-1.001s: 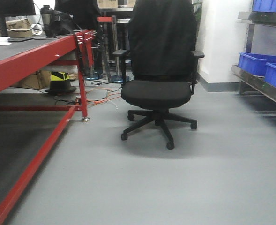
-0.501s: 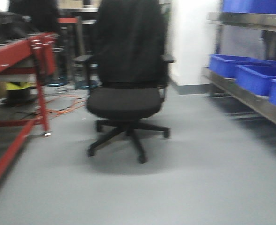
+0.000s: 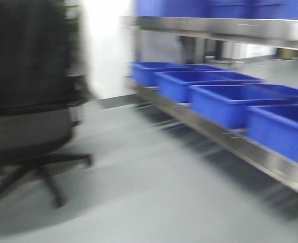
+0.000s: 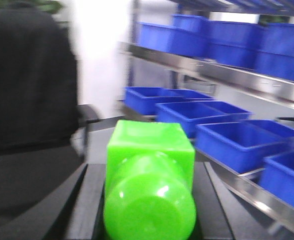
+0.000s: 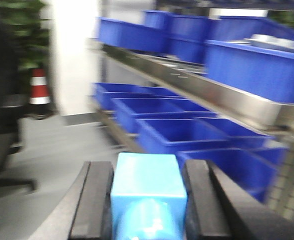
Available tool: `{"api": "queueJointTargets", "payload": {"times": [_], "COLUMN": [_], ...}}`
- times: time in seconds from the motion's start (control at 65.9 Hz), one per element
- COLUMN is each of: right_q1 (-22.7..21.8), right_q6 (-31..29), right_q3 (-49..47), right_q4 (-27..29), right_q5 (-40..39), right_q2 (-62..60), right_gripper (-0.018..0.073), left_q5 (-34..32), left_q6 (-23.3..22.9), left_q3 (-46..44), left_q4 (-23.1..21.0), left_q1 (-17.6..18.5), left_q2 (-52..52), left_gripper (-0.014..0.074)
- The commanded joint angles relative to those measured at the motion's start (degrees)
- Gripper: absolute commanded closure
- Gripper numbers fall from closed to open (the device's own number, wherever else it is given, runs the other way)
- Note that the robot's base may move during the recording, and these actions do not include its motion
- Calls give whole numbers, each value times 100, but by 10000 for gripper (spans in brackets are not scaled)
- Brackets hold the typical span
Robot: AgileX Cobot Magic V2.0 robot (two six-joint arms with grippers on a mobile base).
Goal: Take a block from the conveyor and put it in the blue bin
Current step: 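Drive up to the shelf and hold both blocks over blue bins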
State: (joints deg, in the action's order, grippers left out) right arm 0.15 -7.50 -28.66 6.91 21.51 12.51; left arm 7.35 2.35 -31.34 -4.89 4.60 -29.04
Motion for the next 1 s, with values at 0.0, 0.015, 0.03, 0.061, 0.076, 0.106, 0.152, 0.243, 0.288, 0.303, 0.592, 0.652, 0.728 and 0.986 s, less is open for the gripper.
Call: {"api": "queueJointTargets", "payload": {"times": [0.0,0.015,0.03,0.061,0.076,0.106,0.152,0.243,0.288,0.303,0.592,0.652,0.728,0.986], "right_q1": [-9,-9,-9,-9,-9,-9,-9,-9,-9,-9,-9,-9,-9,-9], "right_q6": [-45,-45,-45,-45,-45,-45,-45,-45,-45,-45,-45,-45,-45,-45], "right_q3": [11,11,11,11,11,11,11,11,11,11,11,11,11,11], "right_q4": [-15,-15,-15,-15,-15,-15,-15,-15,-15,-15,-15,-15,-15,-15], "right_q5": [-96,-96,-96,-96,-96,-96,-96,-96,-96,-96,-96,-96,-96,-96], "right_q2": [-23,-23,-23,-23,-23,-23,-23,-23,-23,-23,-23,-23,-23,-23], "right_gripper": [727,727,727,727,727,727,727,727,727,727,727,727,727,727], "left_q5": [-116,-116,-116,-116,-116,-116,-116,-116,-116,-116,-116,-116,-116,-116], "left_q6": [15,15,15,15,15,15,15,15,15,15,15,15,15,15], "left_q3": [5,5,5,5,5,5,5,5,5,5,5,5,5,5], "left_q4": [10,10,10,10,10,10,10,10,10,10,10,10,10,10], "left_q1": [7,7,7,7,7,7,7,7,7,7,7,7,7,7], "left_q2": [34,34,34,34,34,34,34,34,34,34,34,34,34,34], "left_gripper": [697,697,697,697,697,697,697,697,697,697,697,697,697,697]}}
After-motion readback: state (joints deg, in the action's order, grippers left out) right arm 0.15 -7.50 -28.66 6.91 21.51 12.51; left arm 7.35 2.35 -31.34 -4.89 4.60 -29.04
